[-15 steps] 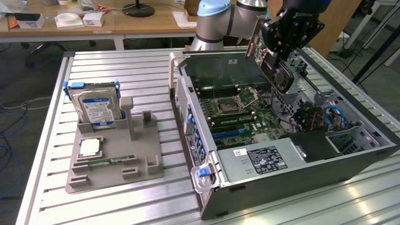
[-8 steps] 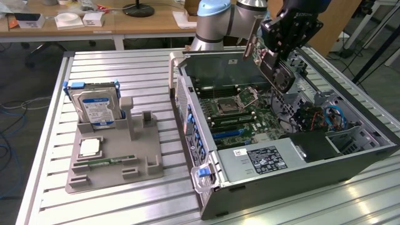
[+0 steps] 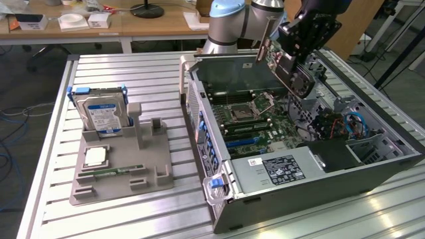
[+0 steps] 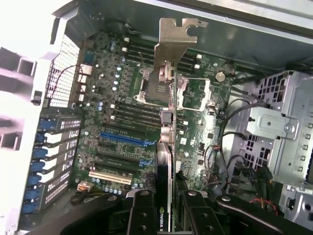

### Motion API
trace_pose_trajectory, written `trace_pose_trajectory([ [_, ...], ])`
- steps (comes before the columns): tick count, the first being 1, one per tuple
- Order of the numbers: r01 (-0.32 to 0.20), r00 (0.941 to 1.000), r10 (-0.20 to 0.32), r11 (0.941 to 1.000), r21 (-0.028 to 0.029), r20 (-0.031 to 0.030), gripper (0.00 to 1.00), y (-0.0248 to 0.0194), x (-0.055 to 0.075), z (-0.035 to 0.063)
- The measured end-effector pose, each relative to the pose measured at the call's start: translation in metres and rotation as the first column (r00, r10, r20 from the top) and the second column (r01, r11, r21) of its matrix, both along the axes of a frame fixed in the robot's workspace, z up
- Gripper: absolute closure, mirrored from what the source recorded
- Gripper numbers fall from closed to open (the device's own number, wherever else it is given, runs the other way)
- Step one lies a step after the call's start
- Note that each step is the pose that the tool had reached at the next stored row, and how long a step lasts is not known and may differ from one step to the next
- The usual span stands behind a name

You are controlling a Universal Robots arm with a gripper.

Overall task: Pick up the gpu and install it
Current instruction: 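Insert the gpu into the slot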

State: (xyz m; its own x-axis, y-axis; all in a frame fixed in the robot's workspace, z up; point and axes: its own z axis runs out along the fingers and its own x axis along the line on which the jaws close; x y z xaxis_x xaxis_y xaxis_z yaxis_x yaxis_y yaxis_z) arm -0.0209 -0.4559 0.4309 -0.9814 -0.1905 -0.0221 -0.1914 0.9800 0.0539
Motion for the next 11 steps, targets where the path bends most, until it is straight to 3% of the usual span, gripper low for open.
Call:
trace_pose_trajectory([
  [11,-0.116,0.9932,0.116,0.9932,-0.0001,-0.0001,0.74,0.0,0.0,0.0],
])
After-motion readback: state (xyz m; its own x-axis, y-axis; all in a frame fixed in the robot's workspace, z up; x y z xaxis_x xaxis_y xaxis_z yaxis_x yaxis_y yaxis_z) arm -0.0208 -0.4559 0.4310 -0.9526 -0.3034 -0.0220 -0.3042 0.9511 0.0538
